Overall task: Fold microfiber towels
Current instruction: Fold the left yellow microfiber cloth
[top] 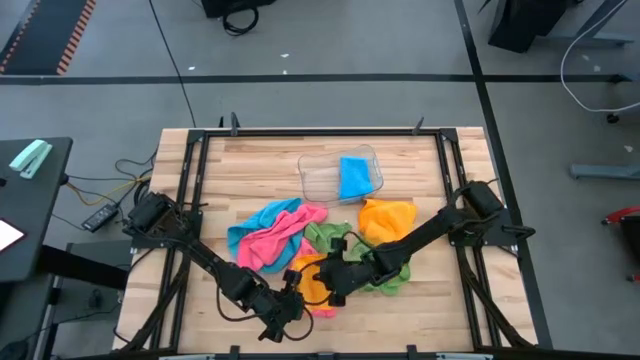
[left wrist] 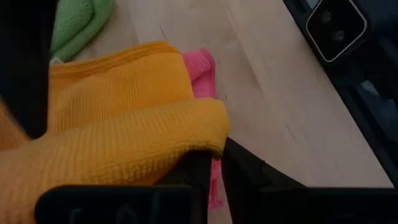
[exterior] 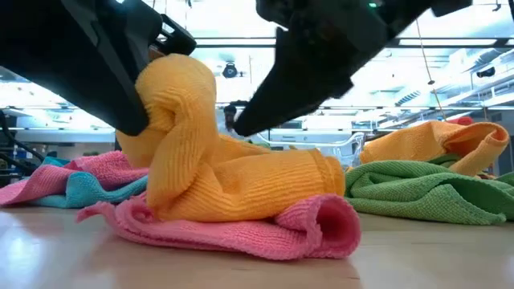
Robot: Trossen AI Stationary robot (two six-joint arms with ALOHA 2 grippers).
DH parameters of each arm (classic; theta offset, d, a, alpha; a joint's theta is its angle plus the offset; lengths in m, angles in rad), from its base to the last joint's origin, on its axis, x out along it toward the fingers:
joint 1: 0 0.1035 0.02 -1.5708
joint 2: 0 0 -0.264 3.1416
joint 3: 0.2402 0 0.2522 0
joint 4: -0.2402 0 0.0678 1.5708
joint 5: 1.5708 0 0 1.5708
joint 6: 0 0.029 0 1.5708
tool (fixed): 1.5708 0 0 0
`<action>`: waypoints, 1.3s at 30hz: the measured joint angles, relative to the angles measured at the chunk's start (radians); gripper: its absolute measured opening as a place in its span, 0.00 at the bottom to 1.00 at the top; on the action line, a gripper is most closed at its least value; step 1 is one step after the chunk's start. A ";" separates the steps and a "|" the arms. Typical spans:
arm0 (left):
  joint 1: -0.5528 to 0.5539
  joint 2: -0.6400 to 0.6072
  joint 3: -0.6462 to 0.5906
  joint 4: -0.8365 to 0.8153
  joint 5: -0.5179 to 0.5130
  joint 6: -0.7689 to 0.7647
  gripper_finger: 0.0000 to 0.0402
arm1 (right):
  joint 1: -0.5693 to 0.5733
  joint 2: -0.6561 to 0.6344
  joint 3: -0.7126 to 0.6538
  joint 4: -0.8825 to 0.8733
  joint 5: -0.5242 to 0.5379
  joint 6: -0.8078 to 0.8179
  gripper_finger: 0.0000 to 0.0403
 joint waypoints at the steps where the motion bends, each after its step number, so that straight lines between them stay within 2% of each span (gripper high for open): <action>1: 0.001 0.000 0.000 0.000 -0.001 -0.002 0.09 | 0.004 0.000 0.000 -0.010 0.003 0.000 0.43; 6: 0.001 0.000 0.000 0.005 -0.001 -0.005 0.07 | 0.014 0.000 0.000 -0.110 0.002 0.067 0.43; 15: 0.014 0.000 0.000 0.008 -0.001 -0.013 0.09 | 0.035 -0.005 0.000 -0.131 -0.045 0.091 0.43; 24: 0.014 0.000 0.000 0.002 -0.001 -0.052 0.08 | 0.055 -0.047 0.001 -0.269 -0.047 0.142 0.43; 31: 0.019 0.001 0.068 -0.094 -0.001 -0.129 0.09 | 0.066 -0.050 0.001 -0.380 -0.047 0.173 0.43; 39: 0.024 0.001 0.095 -0.150 0.000 -0.129 0.12 | 0.102 -0.054 0.001 -0.489 -0.051 0.174 0.43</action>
